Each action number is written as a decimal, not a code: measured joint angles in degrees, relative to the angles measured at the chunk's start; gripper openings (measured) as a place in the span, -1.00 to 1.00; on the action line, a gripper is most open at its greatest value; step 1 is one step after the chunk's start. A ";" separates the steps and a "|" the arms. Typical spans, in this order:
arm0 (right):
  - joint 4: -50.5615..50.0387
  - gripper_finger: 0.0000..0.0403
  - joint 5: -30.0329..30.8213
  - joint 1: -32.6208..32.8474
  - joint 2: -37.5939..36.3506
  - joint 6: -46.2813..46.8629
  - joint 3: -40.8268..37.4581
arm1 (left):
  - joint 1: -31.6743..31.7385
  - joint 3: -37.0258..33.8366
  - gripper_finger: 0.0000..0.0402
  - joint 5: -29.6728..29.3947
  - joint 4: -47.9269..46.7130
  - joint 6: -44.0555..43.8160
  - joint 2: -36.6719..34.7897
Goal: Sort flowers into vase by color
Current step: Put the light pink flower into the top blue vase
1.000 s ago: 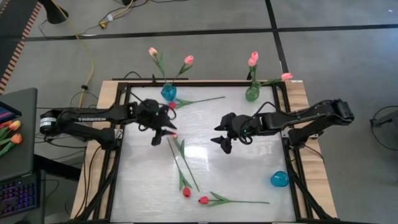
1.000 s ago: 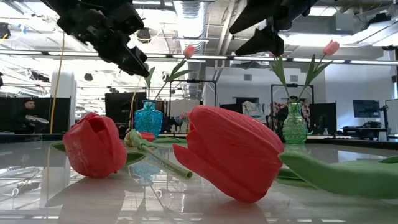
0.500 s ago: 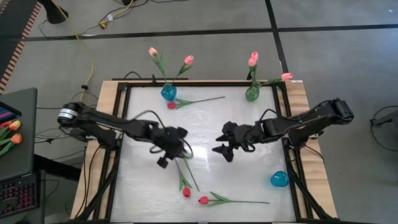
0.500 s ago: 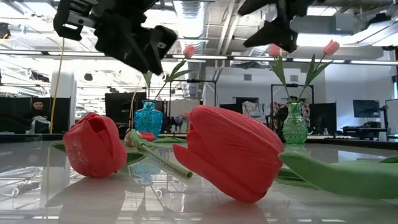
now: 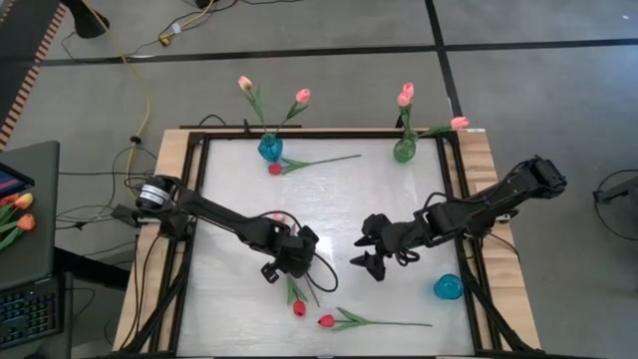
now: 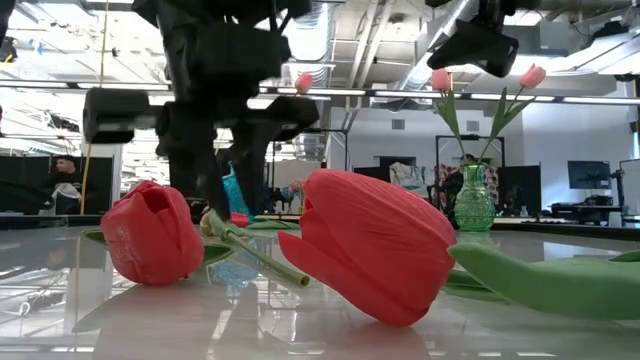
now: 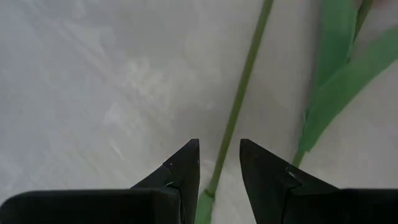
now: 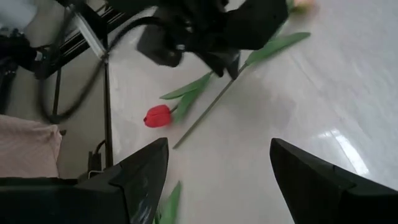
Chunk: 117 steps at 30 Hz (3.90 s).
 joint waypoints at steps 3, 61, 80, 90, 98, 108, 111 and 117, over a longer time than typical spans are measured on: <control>0.04 0.53 0.01 0.66 0.00 0.00 0.00 | -0.05 -0.09 -0.49 -1.27 -0.81 0.99 0.26; 1.51 0.53 0.07 -6.93 0.00 -11.51 0.00 | 18.03 10.16 -1.00 24.39 -25.27 -34.15 -18.33; 19.75 0.53 12.29 -2.94 0.00 -65.29 0.00 | 25.89 10.01 -1.00 40.11 -13.36 -79.00 -18.87; 25.57 0.52 24.33 -2.25 0.72 -83.35 0.02 | 25.48 9.92 -1.00 42.37 2.26 -95.63 -16.36; 27.40 0.50 30.69 -2.68 6.23 -90.54 0.02 | 25.80 10.01 -1.00 42.80 10.33 -102.12 -14.77; 31.94 0.50 35.30 -2.72 9.38 -98.26 0.73 | 26.09 9.94 -1.00 42.14 9.96 -101.97 -14.74; 31.94 0.46 35.63 -2.79 9.38 -99.25 1.20 | 25.98 9.94 -1.00 42.17 9.86 -101.44 -14.74; 31.82 0.23 36.11 -2.83 9.38 -99.71 1.60 | 26.11 9.94 -1.00 41.78 9.91 -101.23 -14.74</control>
